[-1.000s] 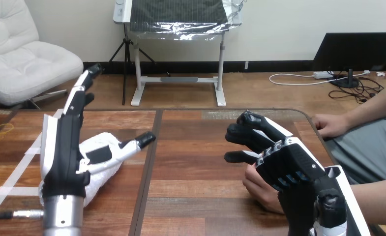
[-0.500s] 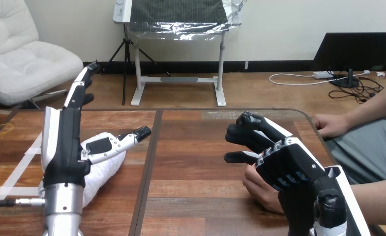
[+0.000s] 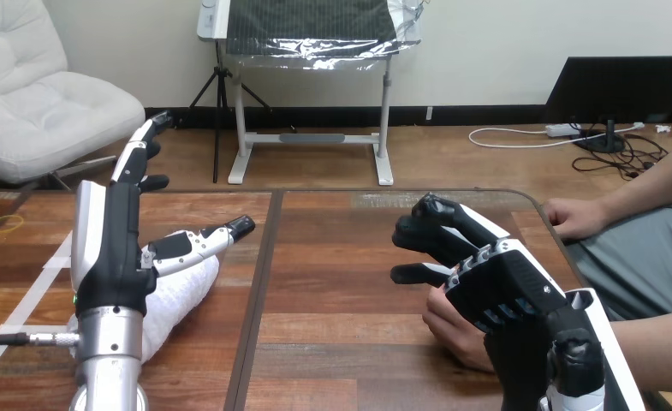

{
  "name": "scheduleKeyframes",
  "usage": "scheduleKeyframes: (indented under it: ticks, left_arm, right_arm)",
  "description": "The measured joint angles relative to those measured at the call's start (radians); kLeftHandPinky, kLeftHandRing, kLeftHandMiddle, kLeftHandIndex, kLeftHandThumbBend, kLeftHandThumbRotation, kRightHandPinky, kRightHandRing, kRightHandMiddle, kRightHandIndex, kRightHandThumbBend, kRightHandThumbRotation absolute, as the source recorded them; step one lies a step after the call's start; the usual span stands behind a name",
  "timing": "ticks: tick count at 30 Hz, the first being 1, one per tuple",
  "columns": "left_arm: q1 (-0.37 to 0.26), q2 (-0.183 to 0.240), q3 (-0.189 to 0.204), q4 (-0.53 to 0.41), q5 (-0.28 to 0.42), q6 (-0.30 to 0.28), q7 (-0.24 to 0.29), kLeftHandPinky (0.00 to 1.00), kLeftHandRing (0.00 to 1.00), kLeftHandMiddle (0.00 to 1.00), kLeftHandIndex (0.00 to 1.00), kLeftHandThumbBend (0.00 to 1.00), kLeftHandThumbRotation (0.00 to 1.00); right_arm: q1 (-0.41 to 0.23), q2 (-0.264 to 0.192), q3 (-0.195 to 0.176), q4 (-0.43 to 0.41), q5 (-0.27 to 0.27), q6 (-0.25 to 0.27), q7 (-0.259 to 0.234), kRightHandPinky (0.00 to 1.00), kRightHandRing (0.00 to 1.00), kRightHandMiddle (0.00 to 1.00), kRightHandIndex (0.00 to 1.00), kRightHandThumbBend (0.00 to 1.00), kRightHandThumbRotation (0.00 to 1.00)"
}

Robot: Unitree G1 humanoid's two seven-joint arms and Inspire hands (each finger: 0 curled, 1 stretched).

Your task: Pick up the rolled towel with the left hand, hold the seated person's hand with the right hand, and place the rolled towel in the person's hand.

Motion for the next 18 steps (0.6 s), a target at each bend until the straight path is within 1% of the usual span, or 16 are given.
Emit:
scheduleKeyframes:
  ticks: [7, 18]
  left_arm:
    - [-0.021, 0.010, -0.007, 0.029, 0.003, 0.028, 0.014, 0.80, 0.90, 0.93, 0.90, 0.92, 0.01]
    - [-0.055, 0.019, -0.015, 0.079, 0.003, 0.055, 0.033, 0.80, 0.90, 0.94, 0.90, 0.91, 0.00]
  right_arm:
    - [0.000, 0.000, 0.000, 0.000, 0.004, 0.000, 0.002, 0.71, 0.82, 0.82, 0.83, 0.67, 1.00]
    - [0.000, 0.000, 0.000, 0.000, 0.006, -0.001, 0.009, 0.71, 0.82, 0.82, 0.83, 0.67, 1.00]
